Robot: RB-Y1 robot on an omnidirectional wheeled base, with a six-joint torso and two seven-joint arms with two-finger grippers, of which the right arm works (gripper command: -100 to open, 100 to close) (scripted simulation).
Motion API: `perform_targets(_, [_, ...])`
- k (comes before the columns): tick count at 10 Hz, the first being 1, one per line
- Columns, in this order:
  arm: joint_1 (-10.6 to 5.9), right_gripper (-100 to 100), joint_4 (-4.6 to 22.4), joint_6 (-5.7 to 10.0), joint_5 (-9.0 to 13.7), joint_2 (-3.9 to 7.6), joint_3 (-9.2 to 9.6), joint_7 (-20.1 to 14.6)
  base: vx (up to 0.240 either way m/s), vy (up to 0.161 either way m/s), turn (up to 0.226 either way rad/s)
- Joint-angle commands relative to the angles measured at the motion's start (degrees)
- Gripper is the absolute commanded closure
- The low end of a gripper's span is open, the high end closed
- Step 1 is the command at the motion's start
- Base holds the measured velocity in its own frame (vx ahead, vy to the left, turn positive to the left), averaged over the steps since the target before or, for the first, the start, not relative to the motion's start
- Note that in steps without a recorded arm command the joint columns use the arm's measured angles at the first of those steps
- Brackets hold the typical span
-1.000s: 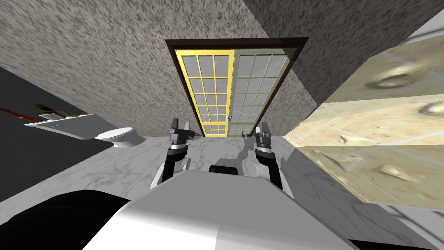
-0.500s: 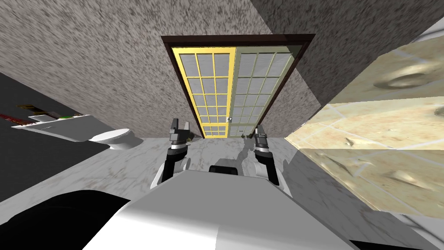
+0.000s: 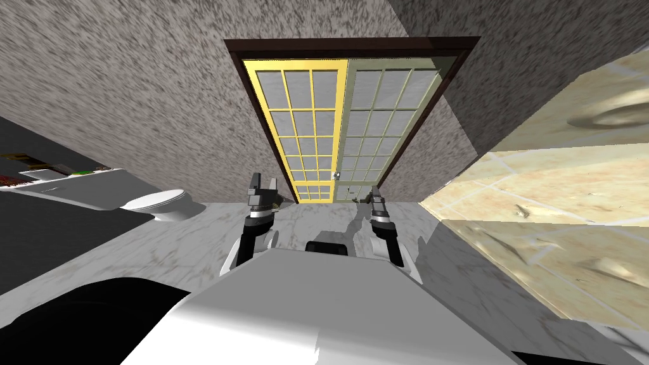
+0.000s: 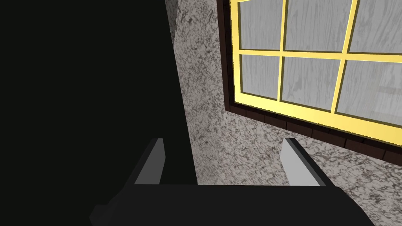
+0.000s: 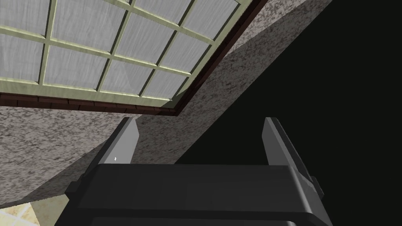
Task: Pull the door open
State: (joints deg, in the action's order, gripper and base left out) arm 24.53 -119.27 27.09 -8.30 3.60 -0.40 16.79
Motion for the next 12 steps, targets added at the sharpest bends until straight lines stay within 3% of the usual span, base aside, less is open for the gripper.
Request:
perform_targets(1, [-0.19,-100,1.7,0.88,-0.6,0.24,-0.51,1.1,0.097,0.017,-0.001])
perform_targets(2, [-0.77,-100,4.0,1.70,-1.5,0.49,-1.20,2.5,0.131,0.001,-0.007])
perform_targets(12, [-4.10,-100,16.8,6.33,-6.3,1.49,-5.11,10.4,0.105,0.029,-0.001])
